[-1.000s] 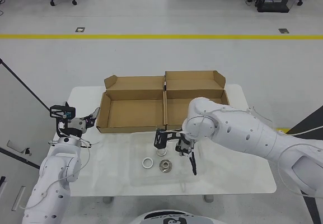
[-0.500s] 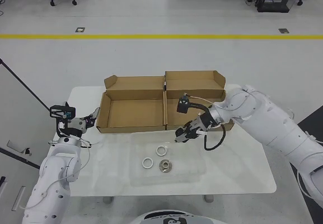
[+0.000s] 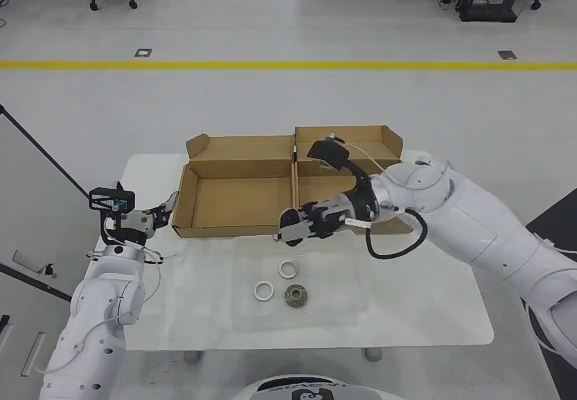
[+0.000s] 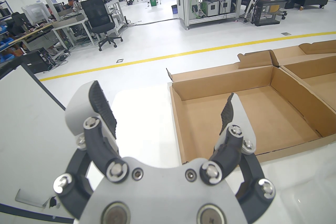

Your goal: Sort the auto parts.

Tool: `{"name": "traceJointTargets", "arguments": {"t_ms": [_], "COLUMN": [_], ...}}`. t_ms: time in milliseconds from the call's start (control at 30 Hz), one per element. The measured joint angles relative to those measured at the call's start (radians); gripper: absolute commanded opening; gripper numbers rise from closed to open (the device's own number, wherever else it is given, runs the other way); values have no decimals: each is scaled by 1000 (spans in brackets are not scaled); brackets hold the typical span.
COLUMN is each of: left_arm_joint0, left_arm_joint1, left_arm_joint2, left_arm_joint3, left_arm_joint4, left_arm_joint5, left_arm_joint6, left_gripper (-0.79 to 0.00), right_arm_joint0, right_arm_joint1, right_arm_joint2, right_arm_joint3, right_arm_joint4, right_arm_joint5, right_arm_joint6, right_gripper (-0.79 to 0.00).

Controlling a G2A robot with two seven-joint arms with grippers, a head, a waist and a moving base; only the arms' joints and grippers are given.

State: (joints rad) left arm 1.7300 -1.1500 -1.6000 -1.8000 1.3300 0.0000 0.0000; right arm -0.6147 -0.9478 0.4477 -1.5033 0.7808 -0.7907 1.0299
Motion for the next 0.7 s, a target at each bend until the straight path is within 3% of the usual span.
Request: {"name": "traceJointTargets", "arguments": {"t_ms": [700], "left_arm_joint0": [0], "left_arm_joint1": [0], "left_arm_joint2": [0], "left_arm_joint3": [0], "left_arm_joint4": [0], "left_arm_joint5": [0], "left_arm_joint6": [0], "left_gripper": [0], "right_arm_joint0": [3], "right_arm_joint1": [-2], "right_arm_joint2": [-2], "right_arm_joint3": [-7], "right_arm_joint4": [22], "right_arm_joint5": [-12], "right_arm_joint6": [-12], "right_gripper": [-785]}}
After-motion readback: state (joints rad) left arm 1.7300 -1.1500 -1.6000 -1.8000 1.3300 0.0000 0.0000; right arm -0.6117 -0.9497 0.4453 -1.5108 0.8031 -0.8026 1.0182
